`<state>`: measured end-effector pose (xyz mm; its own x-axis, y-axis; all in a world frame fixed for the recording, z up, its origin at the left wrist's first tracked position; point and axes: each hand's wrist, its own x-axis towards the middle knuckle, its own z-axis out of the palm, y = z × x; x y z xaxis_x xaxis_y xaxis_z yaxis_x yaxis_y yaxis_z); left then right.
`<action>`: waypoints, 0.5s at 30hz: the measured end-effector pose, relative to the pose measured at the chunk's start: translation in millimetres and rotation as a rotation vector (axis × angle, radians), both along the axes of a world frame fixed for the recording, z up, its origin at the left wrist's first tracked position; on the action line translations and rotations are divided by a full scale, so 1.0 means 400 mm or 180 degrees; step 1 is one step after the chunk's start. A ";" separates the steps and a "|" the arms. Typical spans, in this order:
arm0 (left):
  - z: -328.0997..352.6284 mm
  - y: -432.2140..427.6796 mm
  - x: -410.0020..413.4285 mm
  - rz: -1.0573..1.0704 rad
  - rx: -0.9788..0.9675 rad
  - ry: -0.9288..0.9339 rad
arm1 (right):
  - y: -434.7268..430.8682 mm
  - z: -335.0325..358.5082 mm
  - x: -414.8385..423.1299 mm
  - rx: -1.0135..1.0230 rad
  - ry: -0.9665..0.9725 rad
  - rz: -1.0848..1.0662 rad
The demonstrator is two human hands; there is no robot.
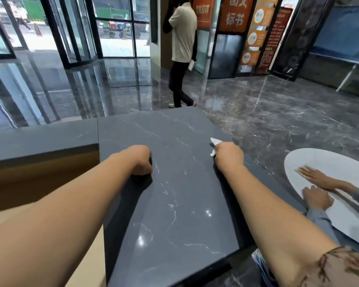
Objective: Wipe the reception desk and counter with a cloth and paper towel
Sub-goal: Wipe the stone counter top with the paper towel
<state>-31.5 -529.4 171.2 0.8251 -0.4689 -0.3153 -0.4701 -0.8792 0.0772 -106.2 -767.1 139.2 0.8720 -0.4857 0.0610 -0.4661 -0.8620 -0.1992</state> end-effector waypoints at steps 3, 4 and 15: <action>-0.019 -0.017 -0.011 -0.0129 -0.0124 -0.0048 | 0.095 -0.001 0.032 0.0192 -0.0187 0.0141; -0.022 -0.017 -0.011 -0.0126 -0.0134 -0.0048 | 0.143 0.000 0.042 0.0248 -0.0153 0.0366; -0.007 -0.089 -0.005 -0.0381 -0.0135 -0.0020 | -0.004 0.017 0.158 0.0041 0.0154 0.0535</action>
<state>-33.5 -564.9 168.5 0.7644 -0.5769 -0.2881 -0.5721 -0.8128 0.1099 -42.9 -768.9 146.2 0.9427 -0.3333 0.0117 -0.3250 -0.9261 -0.1917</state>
